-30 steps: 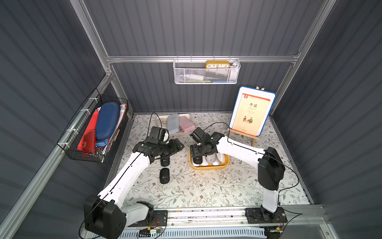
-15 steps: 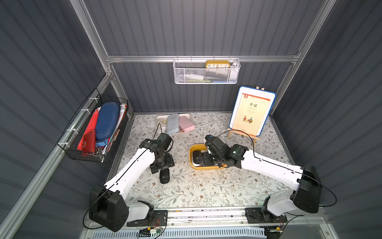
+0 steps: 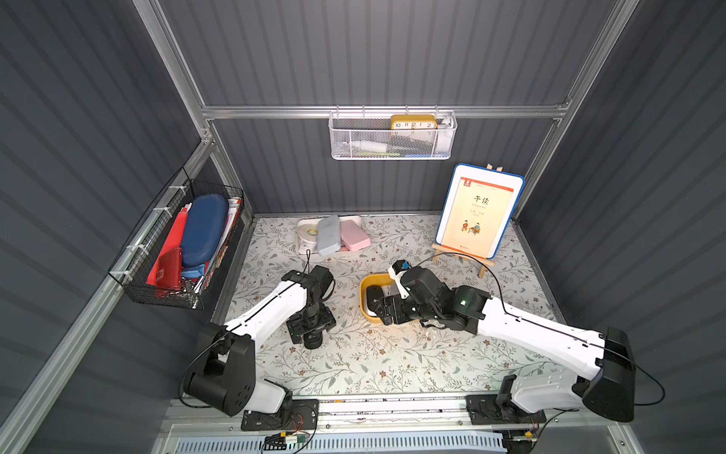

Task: Put the mouse in the storage box
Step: Pick up the mouse from the center of the board.

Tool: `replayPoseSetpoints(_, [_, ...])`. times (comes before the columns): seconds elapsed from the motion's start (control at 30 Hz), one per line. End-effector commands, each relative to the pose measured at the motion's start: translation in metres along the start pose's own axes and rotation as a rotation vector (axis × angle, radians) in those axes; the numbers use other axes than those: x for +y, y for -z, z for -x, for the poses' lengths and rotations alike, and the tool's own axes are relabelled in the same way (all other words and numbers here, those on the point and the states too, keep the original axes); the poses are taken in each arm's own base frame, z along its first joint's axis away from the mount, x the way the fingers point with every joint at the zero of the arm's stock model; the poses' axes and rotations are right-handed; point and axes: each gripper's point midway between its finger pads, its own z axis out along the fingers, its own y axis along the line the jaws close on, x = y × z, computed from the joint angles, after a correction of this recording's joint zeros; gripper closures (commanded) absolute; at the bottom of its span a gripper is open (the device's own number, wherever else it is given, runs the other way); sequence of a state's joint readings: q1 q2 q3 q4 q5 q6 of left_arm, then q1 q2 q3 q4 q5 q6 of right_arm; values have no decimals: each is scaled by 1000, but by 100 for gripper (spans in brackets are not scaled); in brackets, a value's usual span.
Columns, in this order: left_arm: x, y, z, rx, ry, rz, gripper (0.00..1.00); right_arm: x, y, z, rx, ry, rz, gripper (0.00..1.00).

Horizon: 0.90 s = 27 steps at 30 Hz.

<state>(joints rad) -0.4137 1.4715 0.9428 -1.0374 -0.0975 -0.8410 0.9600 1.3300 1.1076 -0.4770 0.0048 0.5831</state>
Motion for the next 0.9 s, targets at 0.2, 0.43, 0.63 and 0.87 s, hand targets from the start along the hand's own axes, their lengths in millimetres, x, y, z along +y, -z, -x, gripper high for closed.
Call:
replayPoseSetpoints(0.2, [-1,-20,6,17,99,-9,14,-10,9,-10,-7,-10,-16,15])
replayPoseSetpoints(0.43, [-1,-40,3,82,80,25,14,-15,23,-6,-46,-7,-30,15])
replayPoseSetpoints(0.63, [-3,-40,2,89,84,1,14,-19,29,-6,-71,-10,-34,15])
replayPoseSetpoints(0.87, [-21,-41,11,79,51,-60,17,-20,23,-8,-56,-5,-43,15])
